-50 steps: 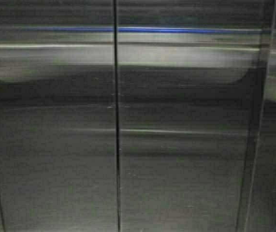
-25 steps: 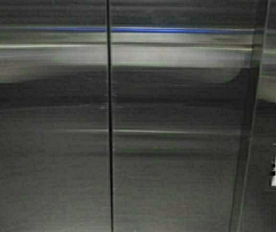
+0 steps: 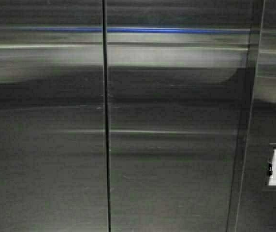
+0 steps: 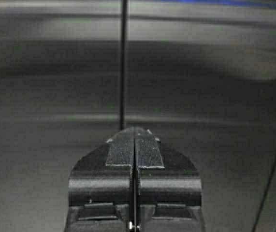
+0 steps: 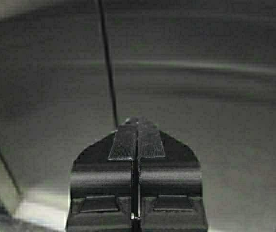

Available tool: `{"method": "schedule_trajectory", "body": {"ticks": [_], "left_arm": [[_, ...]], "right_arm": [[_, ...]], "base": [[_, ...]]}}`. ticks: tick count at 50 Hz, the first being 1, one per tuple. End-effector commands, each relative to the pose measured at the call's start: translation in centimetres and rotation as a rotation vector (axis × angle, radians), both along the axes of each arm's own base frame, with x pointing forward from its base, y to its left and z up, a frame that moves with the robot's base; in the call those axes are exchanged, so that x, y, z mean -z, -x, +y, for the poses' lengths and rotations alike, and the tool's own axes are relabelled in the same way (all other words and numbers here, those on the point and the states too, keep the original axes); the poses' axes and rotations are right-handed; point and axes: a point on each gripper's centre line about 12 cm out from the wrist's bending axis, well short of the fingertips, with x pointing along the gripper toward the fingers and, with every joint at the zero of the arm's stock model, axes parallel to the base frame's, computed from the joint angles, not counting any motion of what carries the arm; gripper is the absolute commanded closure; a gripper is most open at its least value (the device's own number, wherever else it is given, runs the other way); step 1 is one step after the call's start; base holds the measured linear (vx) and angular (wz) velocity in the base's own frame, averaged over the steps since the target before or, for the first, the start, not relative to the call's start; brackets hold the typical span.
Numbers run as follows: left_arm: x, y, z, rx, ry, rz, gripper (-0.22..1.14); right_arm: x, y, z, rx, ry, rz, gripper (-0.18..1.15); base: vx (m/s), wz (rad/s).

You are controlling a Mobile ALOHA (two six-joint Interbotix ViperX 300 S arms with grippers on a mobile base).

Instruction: Navigate to elevator, push the call button, then enter the elevator

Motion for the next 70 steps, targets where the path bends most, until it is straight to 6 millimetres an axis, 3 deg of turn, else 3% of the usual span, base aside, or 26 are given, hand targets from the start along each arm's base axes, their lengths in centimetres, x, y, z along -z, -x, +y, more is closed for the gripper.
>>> {"method": "schedule_trajectory", "body": {"ticks": [1, 70], "left_arm": [[-0.39, -0.12, -0.02, 0.001, 0.005, -0.013, 0.89], [-0.59, 0.07, 0.00, 0.001, 0.007, -0.024, 0.89]], "right_arm": [[-0.73, -0.06, 0.09, -0.004, -0.007, -0.027, 0.91], [-0.69, -0.05, 0.04, -0.003, -0.004, -0.028, 0.91]], "base": [[0.00, 0.00], [0.00, 0.00]]}}
